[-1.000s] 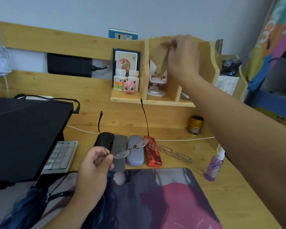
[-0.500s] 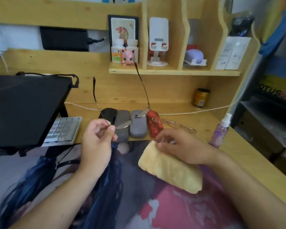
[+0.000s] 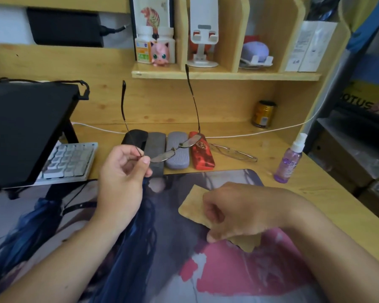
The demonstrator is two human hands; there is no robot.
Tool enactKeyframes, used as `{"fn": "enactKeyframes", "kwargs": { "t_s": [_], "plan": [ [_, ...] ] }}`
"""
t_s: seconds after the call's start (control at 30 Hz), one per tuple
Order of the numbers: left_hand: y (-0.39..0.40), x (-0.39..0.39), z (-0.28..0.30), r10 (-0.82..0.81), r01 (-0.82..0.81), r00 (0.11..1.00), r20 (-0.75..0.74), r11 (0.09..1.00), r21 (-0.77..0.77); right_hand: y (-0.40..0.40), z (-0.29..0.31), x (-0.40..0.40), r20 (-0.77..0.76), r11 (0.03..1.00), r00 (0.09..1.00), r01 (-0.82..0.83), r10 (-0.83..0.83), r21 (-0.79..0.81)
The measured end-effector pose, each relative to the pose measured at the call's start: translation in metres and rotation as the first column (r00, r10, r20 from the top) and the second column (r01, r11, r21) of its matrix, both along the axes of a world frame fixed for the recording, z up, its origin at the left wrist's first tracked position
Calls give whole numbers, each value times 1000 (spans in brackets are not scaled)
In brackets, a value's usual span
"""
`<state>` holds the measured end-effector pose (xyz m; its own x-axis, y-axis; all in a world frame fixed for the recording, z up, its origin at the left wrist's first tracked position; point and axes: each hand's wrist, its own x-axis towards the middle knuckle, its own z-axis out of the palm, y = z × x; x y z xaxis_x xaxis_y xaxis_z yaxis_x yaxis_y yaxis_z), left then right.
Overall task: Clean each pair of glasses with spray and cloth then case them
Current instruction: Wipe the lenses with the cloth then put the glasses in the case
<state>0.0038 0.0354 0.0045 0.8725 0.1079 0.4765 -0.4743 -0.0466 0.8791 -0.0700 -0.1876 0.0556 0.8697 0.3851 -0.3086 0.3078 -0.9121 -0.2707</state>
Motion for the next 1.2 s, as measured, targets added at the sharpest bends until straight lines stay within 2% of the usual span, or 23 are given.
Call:
{"fn": "enactKeyframes", "kwargs": {
  "t_s": [0.17, 0.37, 0.43, 0.47, 0.53, 0.57, 0.63, 0.67, 0.7, 0.73, 0.8, 0.87, 0.93, 1.0, 1.07, 1.1, 1.2],
  "plan": [
    [-2, -1, 2, -24, 24, 1000, -5, 1000, -8, -2, 0, 5, 9, 999, 999, -33, 33, 5],
    [-1, 0, 0, -41, 41, 999, -21, 999, -15, -10, 6, 8, -18, 995, 1000, -7, 9, 104],
    [-1, 1, 0, -40, 39, 999, -20, 999, -12, -16, 12, 10, -30, 982, 999, 38, -33, 183],
    [0, 2, 0, -36, 36, 999, -18, 999, -3, -20, 15, 12, -35, 958, 996, 85, -79, 273],
    [2, 3, 1, -32, 32, 999, -9, 999, 21, -29, 23, 14, -20, 844, 980, 182, -199, 504],
    [4, 4, 1, -32, 32, 999, -4, 999, 27, -34, 28, 14, -22, 749, 961, 230, -276, 621],
    [7, 6, 4, -38, 37, 999, 4, 999, 26, -42, 36, 13, -122, 488, 908, 325, -402, 810],
    [9, 7, 6, -45, 45, 999, 8, 999, 19, -44, 38, 13, -187, 358, 874, 368, -449, 858],
    [10, 7, 7, -57, 57, 998, 11, 998, 9, -46, 39, 14, -217, 268, 832, 394, -510, 879],
    [11, 8, 8, -72, 72, 997, 12, 997, -2, -48, 39, 17, -200, 230, 779, 403, -594, 886],
    [10, 5, 10, -118, 118, 993, 17, 993, -11, -52, 34, 25, -61, 241, 622, 390, -781, 889],
    [8, 1, 11, -184, 184, 983, 28, 983, 8, -52, 30, 29, -20, 172, 515, 323, -857, 931],
    [5, -4, 12, -253, 251, 967, 31, 967, 40, -47, 29, 27, -58, 89, 548, 238, -834, 967],
    [4, -7, 12, -303, 301, 953, 24, 951, 76, -42, 29, 25, -107, 13, 663, 173, -741, 985],
    [4, -9, 13, -340, 336, 940, 22, 937, 98, -40, 30, 25, -184, -126, 803, 136, -567, 983],
    [4, -11, 14, -353, 349, 935, 24, 932, 100, -40, 29, 25, -205, -163, 850, 142, -485, 976],
    [6, -14, 19, -369, 363, 929, 39, 926, 99, -41, 23, 25, -235, -122, 928, 208, -288, 970]
  ]
}}
